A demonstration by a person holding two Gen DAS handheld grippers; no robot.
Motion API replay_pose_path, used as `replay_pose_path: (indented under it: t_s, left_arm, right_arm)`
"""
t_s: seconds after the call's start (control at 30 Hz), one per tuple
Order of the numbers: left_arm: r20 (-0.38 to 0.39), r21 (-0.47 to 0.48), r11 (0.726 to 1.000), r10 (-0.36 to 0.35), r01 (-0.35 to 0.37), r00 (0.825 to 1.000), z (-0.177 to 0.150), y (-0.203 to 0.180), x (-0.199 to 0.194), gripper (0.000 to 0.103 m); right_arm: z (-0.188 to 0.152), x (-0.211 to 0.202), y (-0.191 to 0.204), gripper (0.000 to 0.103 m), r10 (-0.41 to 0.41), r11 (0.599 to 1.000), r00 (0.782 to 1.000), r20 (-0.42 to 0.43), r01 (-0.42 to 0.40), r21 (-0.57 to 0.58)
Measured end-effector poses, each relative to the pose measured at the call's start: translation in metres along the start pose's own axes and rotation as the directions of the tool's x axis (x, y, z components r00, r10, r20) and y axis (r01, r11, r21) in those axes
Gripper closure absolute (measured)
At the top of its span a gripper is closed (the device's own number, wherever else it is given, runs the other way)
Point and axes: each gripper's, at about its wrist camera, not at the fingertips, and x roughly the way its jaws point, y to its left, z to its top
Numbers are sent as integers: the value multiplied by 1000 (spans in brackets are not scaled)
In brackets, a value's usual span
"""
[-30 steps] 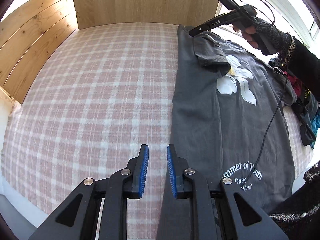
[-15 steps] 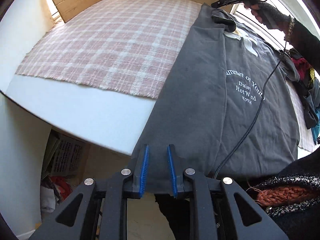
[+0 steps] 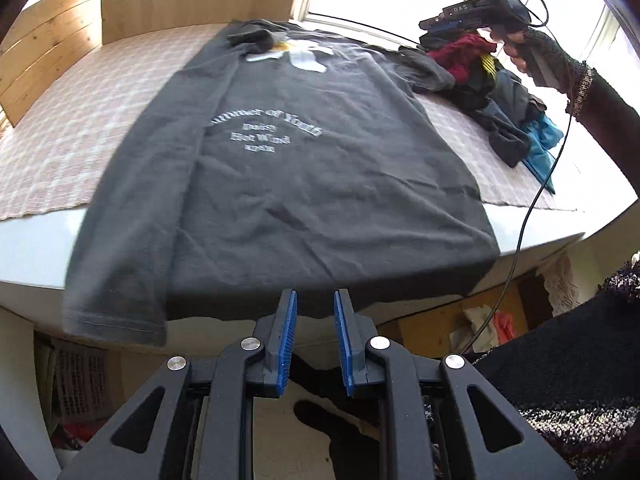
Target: Fold clothes
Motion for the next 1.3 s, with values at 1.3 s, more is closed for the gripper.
replay_pose_path:
  t_s: [1.3]
  left_arm:
    - [-31, 206, 978, -24, 30, 999, 41, -178, 84, 101]
  right_arm:
    - [-8, 29, -73, 69, -34, 997, 999, -34, 31, -74]
